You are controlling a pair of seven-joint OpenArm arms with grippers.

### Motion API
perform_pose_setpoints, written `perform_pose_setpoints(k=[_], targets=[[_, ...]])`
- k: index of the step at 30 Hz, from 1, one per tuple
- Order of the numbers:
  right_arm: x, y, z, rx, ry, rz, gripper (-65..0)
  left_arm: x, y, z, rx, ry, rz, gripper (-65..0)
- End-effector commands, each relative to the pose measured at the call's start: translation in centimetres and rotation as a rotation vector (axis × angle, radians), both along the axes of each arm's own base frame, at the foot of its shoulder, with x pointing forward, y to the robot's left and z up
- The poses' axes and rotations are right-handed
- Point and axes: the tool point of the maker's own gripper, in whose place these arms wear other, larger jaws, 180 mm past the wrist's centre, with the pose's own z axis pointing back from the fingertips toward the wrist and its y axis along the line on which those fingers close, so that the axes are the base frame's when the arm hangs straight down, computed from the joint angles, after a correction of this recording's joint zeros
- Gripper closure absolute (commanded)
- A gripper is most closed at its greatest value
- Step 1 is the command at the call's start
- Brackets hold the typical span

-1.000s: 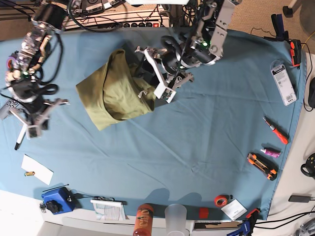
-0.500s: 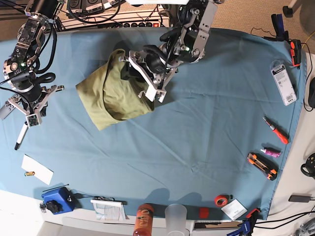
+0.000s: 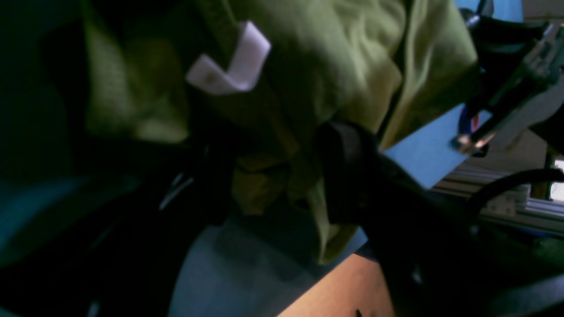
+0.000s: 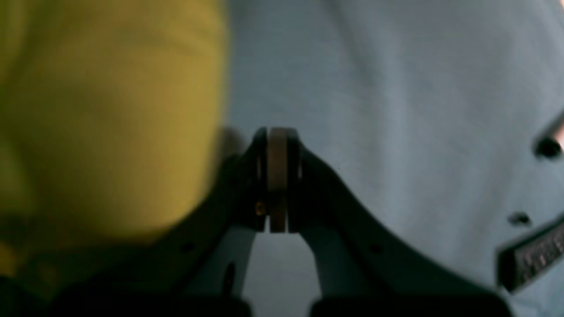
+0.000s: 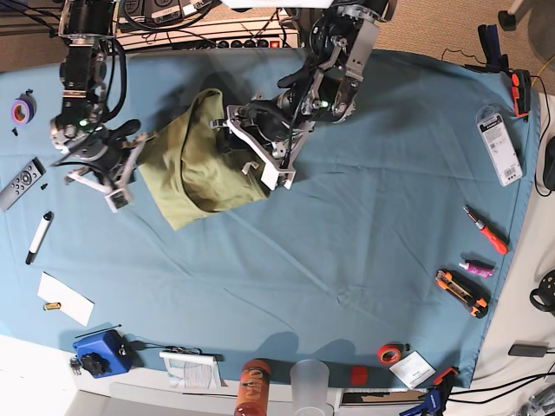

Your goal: Layout the t-shirt on the table in an organized manner, then fold the t-shirt properly

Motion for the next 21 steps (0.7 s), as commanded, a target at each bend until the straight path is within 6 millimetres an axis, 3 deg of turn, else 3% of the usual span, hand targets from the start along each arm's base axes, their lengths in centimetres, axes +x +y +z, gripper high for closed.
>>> perform_pose_setpoints(k=[1,11,14,17,21], targets=[[1.0,-0.2,1.2,-0.01,-0.044,0.002,0.0,0.6,-1.2,1.5,-0.056,-0.023,0.003,-31.4],[0.5,0.7,0.4,-0.014,-0.009,0.008,0.0,0.6,-2.8,-0.4,-0.12,0.094,-0.03,-17.4],[0.4,0.6,0.3,-0.019,0.0,0.004,0.0,0.9,-2.9,-1.0,-0.115,0.109,-0.036,-10.7],[0.4,0.6,0.3,-0.018,-0.001,0.005,0.0,1.2,-2.9,-1.0,-0.095,0.09,-0.057,0.0],[1.2,0.4,1.0,0.0,-0.054,-0.026,0.0,0.4,-3.5,-0.5,-0.076,0.038,-0.174,0.0]])
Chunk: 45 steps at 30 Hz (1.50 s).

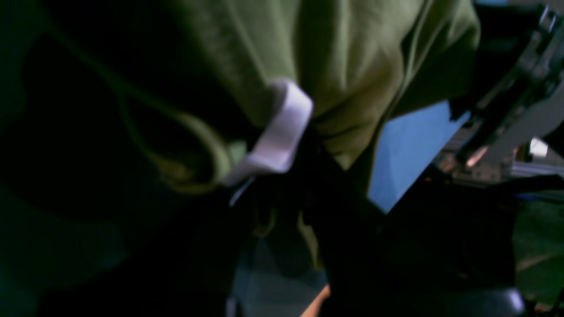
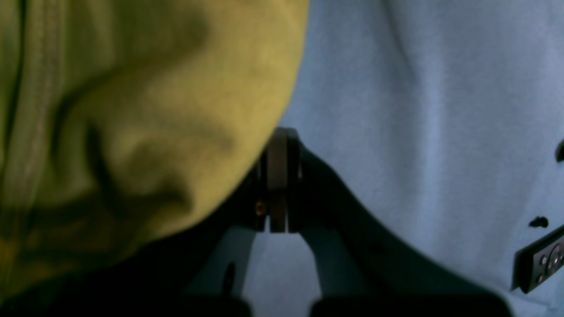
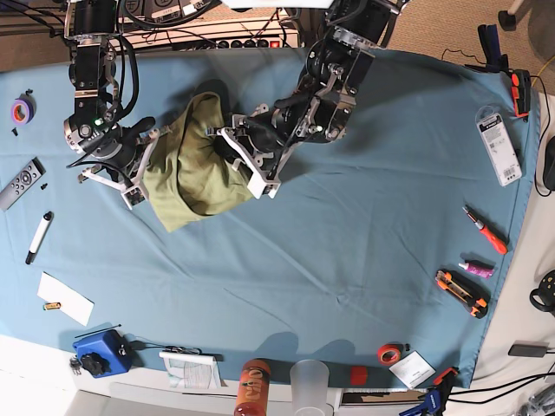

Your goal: Layout the t-shirt on the table in an organized manner, then fold the t-shirt properly

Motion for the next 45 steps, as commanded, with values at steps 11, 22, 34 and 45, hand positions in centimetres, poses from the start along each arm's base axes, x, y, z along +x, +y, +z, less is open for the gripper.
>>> perform_pose_setpoints(k=[11,22,34,45], targets=[[3.0,-5.2,5.4,0.016,-0.21,-0.165,0.0,-0.1,-0.7,6.1,-0.032,-0.163,-0.1,0.0],[2.4,-6.5,5.5,0.015,-0.196,-0.21,0.0,-0.3,2.7,4.2,0.07,-0.186,-0.123,0.0],[2.1,-6.7,5.2,0.008,-0.172,-0.218,0.0,0.9,0.7,6.5,-0.048,-0.266,0.013,-24.3],[1.9,-6.8,5.0,0.005,-0.157,-0.223,0.0,1.2,-0.1,6.0,0.143,-0.398,-0.04,-46.8]])
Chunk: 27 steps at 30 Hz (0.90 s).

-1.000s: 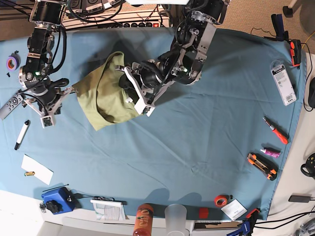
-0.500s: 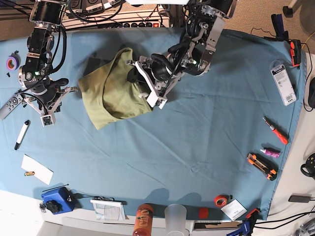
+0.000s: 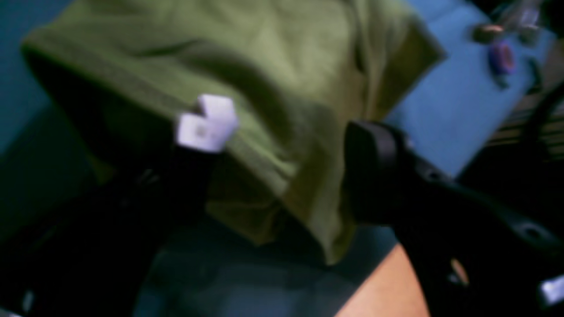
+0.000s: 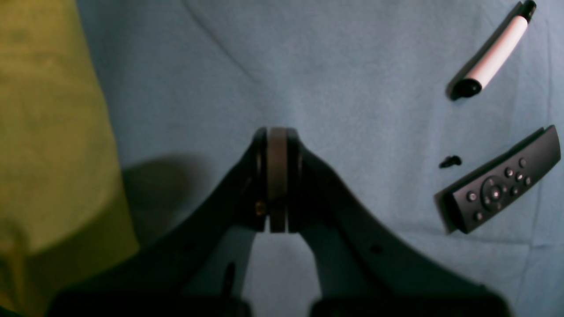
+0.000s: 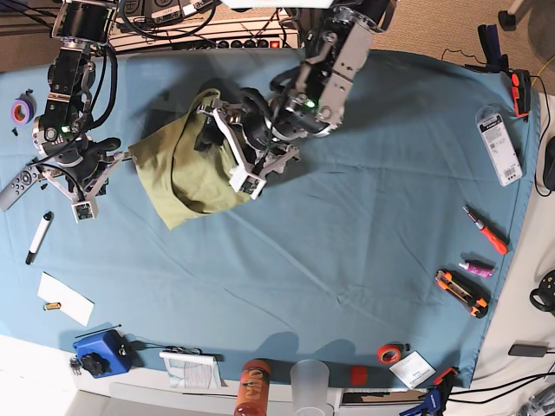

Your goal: Layout the t-shirt on the table in an organized manner, then fold the t-shirt properly

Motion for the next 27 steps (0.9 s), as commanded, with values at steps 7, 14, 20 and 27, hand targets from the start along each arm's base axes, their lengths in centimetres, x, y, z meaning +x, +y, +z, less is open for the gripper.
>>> perform_pose_setpoints(k=[7,14,20,27], targets=[[0.7,-0.4,1.4,-0.016,-0.036,0.009,0.0,0.0,-0.2,-2.6,0.026,0.096,0.075,-46.8],[0.7,-0.4,1.3,-0.016,-0.033,0.008,0.0,-1.5,-2.0,-3.0,-0.116,0.24,0.077,-44.9],[0.7,-0.4,1.3,-0.016,-0.03,0.007,0.0,-2.4,-3.0,-2.4,-0.194,0.312,0.054,-29.8],[0.7,-0.4,1.3,-0.016,-0.03,0.007,0.0,-1.9,-3.2,-1.8,-0.237,0.299,0.072,-14.3]])
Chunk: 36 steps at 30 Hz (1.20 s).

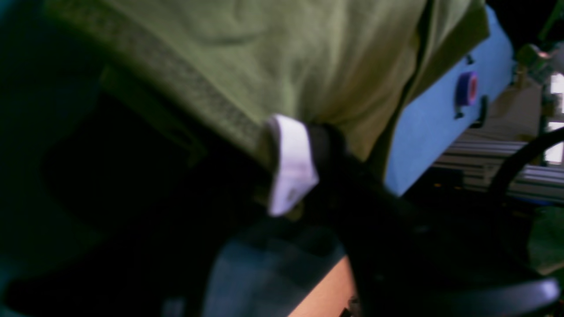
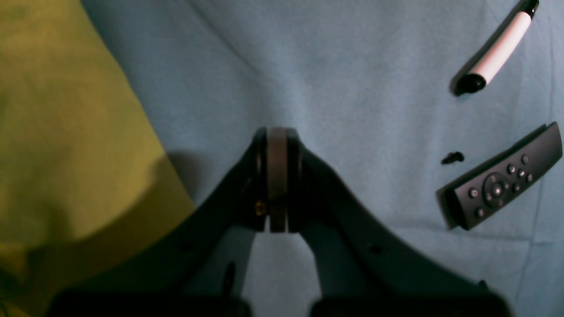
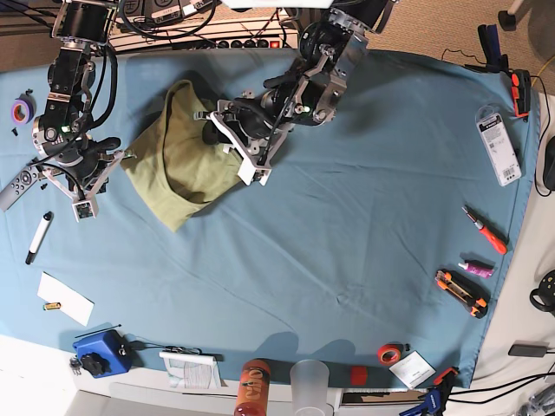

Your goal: Layout the t-shirt on the table in an organized manner, then fold the t-shirt properly

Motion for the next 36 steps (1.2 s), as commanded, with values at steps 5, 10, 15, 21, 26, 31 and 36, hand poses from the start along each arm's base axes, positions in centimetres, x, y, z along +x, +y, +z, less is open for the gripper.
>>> perform_pose_setpoints(k=[5,10,15,21,26,31,36], targets=[[1.7,0.3,1.9,-0.004,-0.097,0.058,0.0,0.8,-1.5,2.3,-0.066,-0.065,-0.017,0.0],[3.1,-0.2,0.3,0.045,-0.113,0.069,0.0,0.7,-2.0,3.0,-0.083,-0.105,-0.073,0.0],[4.4,-1.3,-2.9,0.139,-0.033,0.02,0.0,0.5,-2.0,2.9,-0.08,-0.098,-0.08,-17.0],[4.0,1.2,-4.3,0.266,0.044,0.101,0.0,0.6,-1.9,2.8,-0.077,-0.083,-0.067,-22.8],[2.5,4.2,-5.3,0.362,0.134,0.183,0.0,0.9,-2.0,3.2,-0.1,-0.066,-0.049,-22.8],[1.3,6.0,-6.0,0.439,0.184,0.203,0.0,2.1,-2.0,4.1,-0.101,-0.105,-0.048,-16.1],[-0.3,7.5,-6.2,0.53,0.248,0.216,0.0,4.3,-1.4,4.8,-0.034,-0.192,-0.049,-3.1]])
